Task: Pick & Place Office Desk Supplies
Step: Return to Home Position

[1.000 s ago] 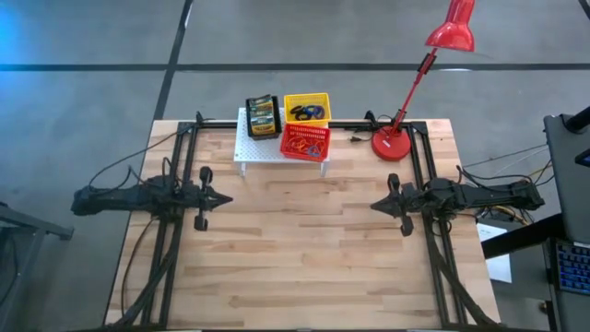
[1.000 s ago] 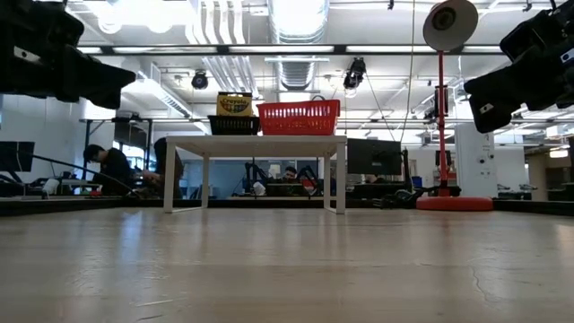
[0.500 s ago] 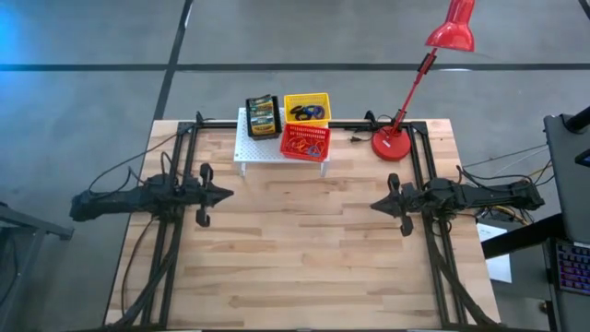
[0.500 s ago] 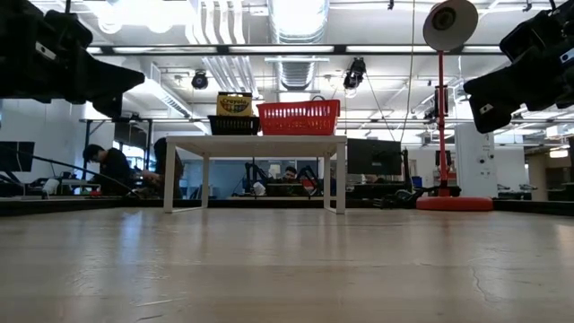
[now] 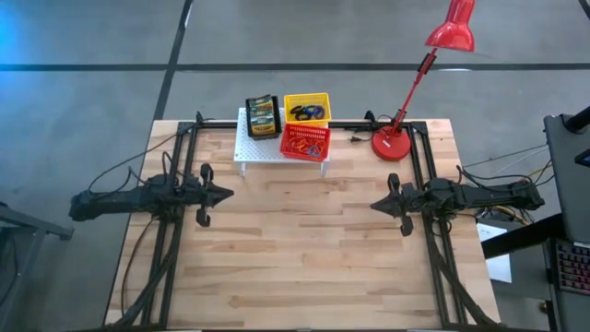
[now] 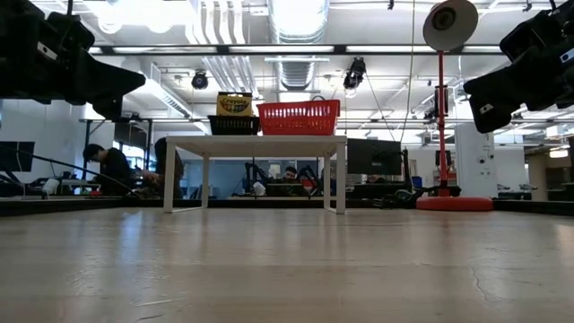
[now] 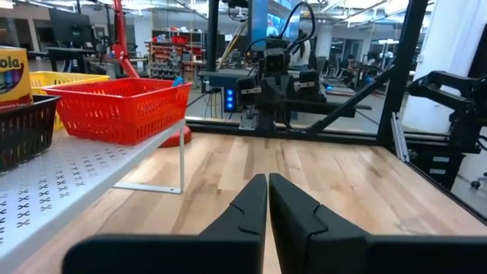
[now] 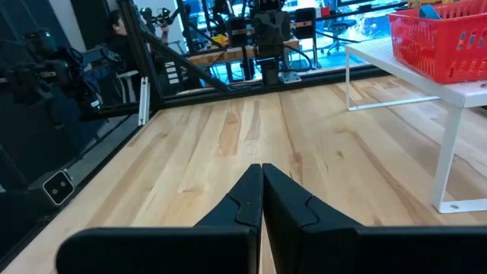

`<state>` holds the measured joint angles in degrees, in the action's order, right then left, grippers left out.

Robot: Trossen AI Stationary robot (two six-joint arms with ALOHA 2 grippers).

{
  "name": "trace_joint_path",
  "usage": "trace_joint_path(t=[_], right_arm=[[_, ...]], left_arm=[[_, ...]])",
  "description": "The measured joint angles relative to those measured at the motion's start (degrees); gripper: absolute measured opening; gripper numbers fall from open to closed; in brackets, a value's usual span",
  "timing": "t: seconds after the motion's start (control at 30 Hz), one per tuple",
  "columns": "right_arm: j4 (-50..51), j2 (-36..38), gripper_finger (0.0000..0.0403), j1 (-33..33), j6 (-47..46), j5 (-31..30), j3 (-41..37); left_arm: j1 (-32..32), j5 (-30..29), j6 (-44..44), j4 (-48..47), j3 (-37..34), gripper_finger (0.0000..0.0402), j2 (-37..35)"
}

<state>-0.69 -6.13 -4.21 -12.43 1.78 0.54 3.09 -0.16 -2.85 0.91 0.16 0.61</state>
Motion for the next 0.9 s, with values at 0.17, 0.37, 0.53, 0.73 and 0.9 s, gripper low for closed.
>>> trace_joint_path(t=[0.17,0.37,0.53,0.73,0.9], right_arm=[[0.0,0.0,0.0008,0.0,0.0,0.0,0.0],[0.0,0.0,0.0008,0.0,0.0,0.0,0.0],[0.0,0.0,0.0008,0.0,0.0,0.0,0.0],[-1.1,0.1,0.0008,0.0,5.3,-0.2,0.1],[0.0,3.9,0.0008,0.6,10.9,0.4,0.1]], left_arm=[[0.0,0.0,0.0,0.0,0.0,0.0023,0.0],[0.0,0.0,0.0,0.0,0.0,0.0023,0.0],[0.0,0.0,0.0,0.1,0.0,0.0024,0.0],[0.0,0.0,0.0,0.1,0.0,0.0024,0.0],[0.0,0.0,-0.1,0.1,0.0,0.0024,0.0]])
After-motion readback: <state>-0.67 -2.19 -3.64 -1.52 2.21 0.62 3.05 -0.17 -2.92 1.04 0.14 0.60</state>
